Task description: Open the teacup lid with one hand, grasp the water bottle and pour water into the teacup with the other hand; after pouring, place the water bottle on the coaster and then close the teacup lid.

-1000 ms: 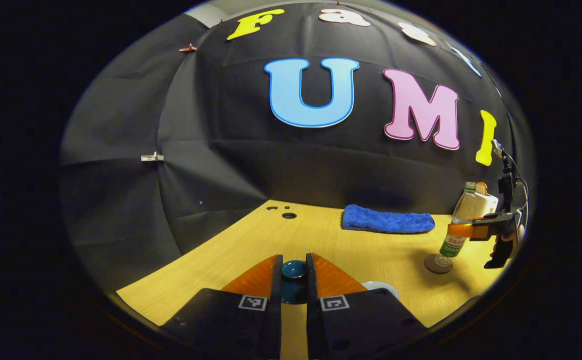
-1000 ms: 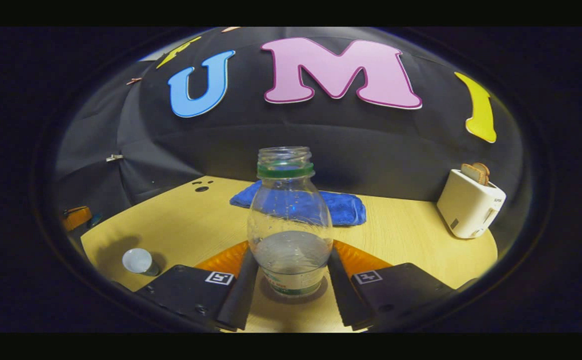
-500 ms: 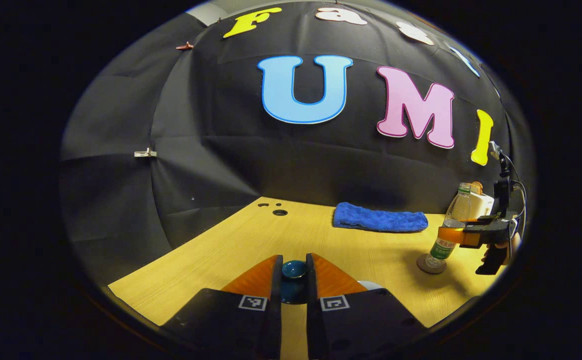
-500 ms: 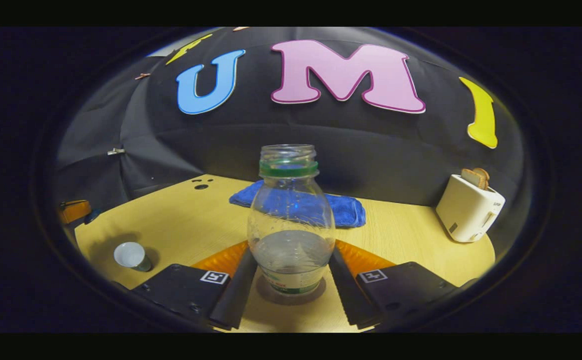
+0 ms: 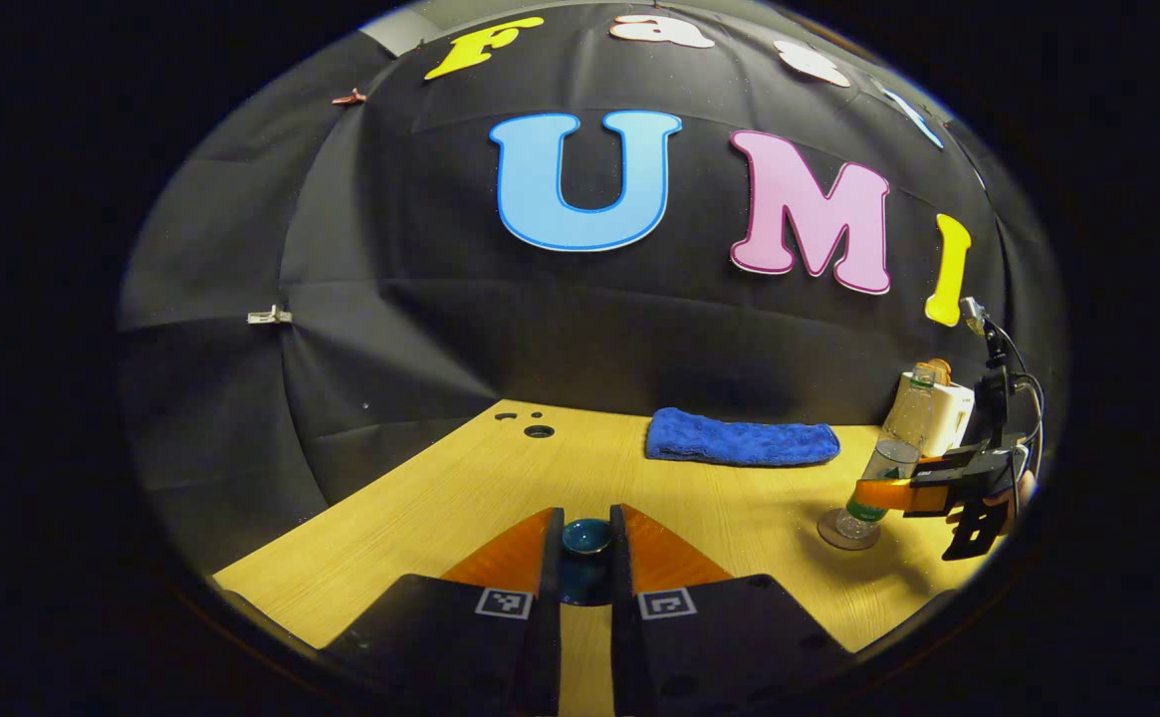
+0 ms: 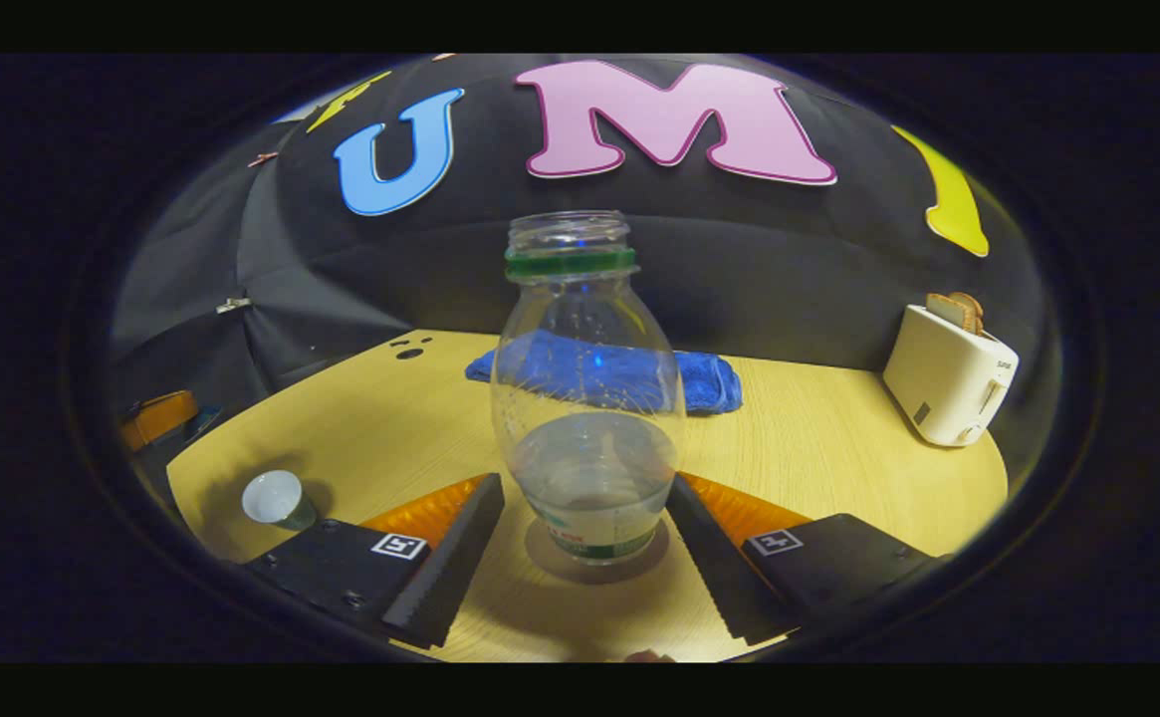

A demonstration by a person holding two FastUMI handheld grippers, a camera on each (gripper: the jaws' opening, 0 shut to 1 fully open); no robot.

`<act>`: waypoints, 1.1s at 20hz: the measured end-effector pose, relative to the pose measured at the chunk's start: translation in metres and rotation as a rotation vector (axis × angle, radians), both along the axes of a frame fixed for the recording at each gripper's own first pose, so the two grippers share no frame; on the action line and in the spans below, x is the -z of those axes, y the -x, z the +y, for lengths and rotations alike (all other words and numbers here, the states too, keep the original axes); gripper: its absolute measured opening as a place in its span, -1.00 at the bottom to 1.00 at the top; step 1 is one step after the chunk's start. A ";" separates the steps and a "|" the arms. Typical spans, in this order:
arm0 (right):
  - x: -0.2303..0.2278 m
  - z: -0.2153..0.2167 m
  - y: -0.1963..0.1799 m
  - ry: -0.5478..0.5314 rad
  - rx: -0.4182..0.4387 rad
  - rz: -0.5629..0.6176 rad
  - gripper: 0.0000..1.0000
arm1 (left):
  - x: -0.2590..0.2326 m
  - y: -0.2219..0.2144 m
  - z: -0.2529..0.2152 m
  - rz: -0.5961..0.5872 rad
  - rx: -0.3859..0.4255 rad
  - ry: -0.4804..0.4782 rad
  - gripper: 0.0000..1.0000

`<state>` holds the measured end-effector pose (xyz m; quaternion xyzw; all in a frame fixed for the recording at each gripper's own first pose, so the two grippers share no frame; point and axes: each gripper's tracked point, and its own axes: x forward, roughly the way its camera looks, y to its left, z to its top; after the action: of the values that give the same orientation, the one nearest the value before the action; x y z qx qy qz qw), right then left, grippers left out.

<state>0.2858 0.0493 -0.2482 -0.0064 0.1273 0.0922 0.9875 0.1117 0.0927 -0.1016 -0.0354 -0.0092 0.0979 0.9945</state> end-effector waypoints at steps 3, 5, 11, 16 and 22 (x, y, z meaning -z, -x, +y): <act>0.018 -0.009 0.020 0.043 0.020 0.041 0.90 | 0.003 -0.006 -0.016 0.010 0.036 0.015 -0.60; 0.029 -0.008 0.040 0.039 0.018 0.070 1.00 | 0.008 -0.010 -0.027 0.018 0.059 0.016 -0.51; 0.024 -0.003 0.086 -0.047 0.012 0.065 1.00 | 0.040 -0.021 -0.069 0.091 0.133 -0.035 -0.51; 0.024 -0.008 0.088 -0.069 0.029 0.061 0.99 | 0.053 -0.028 -0.089 0.114 0.158 -0.124 -0.50; 0.028 -0.005 0.094 -0.081 0.021 0.072 0.99 | 0.067 -0.031 -0.095 0.130 0.161 -0.186 -0.48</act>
<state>0.1916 0.0441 -0.2765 0.0381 0.1590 0.0870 0.9827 0.1430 -0.0024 -0.1686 0.0628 0.0489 0.0184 0.9967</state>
